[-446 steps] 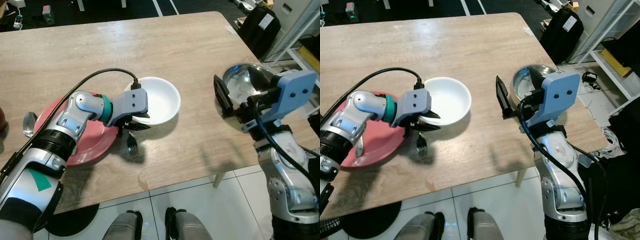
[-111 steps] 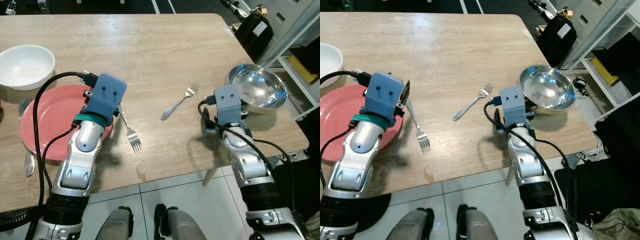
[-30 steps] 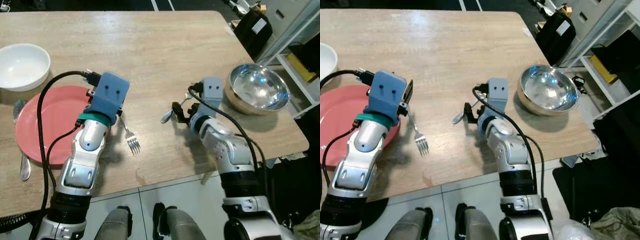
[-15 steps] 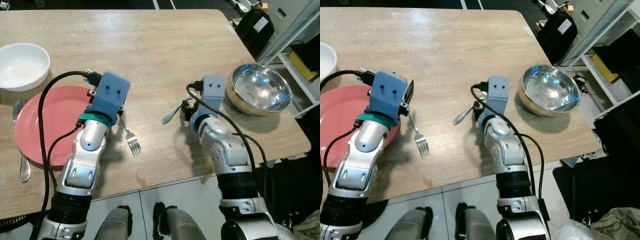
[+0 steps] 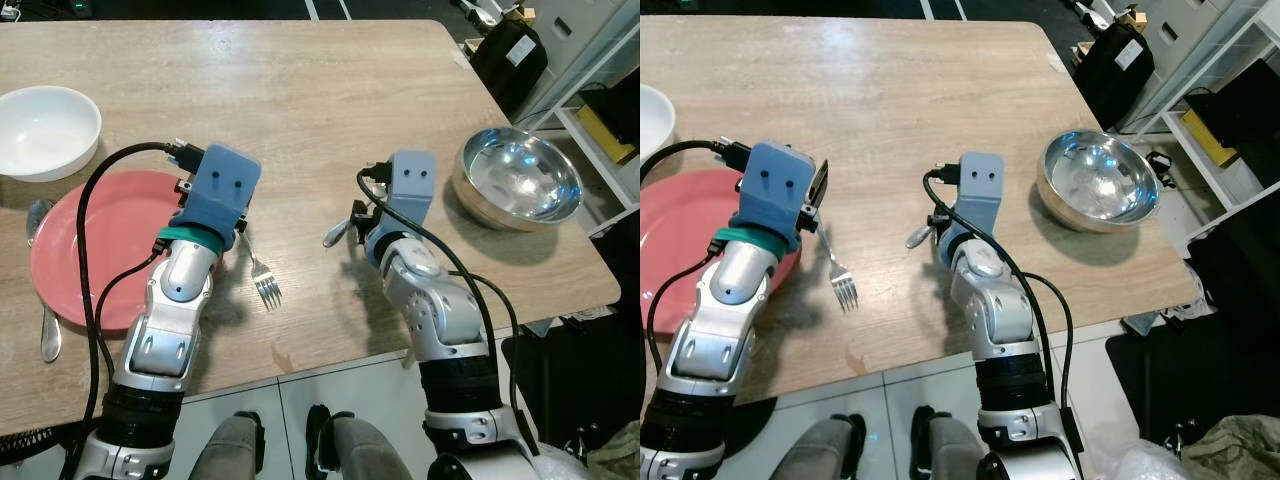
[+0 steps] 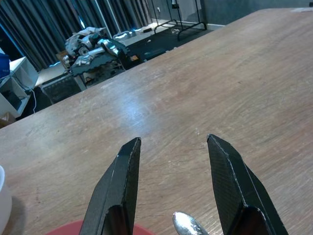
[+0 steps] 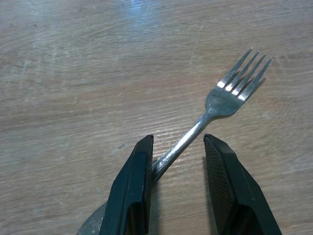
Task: Setting the table
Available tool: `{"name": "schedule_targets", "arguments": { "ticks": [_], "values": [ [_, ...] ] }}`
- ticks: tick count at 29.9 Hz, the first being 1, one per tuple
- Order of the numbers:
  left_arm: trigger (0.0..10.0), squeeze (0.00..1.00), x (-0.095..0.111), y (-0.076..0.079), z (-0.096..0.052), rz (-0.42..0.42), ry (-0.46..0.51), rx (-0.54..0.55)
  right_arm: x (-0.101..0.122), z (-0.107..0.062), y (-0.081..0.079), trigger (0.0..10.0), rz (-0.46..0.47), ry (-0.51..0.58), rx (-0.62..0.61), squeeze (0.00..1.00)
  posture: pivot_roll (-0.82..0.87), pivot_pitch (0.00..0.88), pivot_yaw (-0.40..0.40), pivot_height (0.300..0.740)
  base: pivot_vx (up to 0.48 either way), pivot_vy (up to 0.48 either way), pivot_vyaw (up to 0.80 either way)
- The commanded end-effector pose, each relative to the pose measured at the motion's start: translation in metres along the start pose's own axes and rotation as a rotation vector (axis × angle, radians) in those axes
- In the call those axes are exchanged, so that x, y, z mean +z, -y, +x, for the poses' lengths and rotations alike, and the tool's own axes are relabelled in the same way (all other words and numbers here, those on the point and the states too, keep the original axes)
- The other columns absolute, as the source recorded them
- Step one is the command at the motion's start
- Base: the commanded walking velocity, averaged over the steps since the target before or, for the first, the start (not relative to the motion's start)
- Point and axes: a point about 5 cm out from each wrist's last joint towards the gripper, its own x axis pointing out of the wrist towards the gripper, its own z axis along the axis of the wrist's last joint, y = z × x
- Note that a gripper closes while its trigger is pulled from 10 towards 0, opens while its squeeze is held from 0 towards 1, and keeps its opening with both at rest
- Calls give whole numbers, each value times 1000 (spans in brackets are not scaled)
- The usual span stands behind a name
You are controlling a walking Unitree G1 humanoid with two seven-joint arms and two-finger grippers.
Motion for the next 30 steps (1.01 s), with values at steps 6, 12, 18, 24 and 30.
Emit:
{"name": "schedule_targets", "arguments": {
  "ticks": [6,12,18,24,30],
  "values": [
    [10000,0,-2,6,-1,-6,-13,-22,-11,1,-7,10000,-3,-39,-8,0,98,139,-90,740,0,0,0],
    [10000,0,-1,6,-1,-5,-11,-20,-34,7,-15,10000,-5,-113,-14,0,111,145,-94,740,0,0,0],
    [10000,0,-1,4,-2,-2,-13,-16,-56,11,-20,10000,-37,-196,-27,0,117,147,-98,740,0,0,0],
    [10000,0,-1,5,-3,-3,-15,-15,-53,15,-13,10000,-46,-214,-75,0,109,151,-97,740,0,0,0],
    [10000,0,-1,6,-3,-4,-15,-19,-45,16,-14,10000,-12,-194,-68,0,106,153,-96,740,0,0,0]
  ]
}}
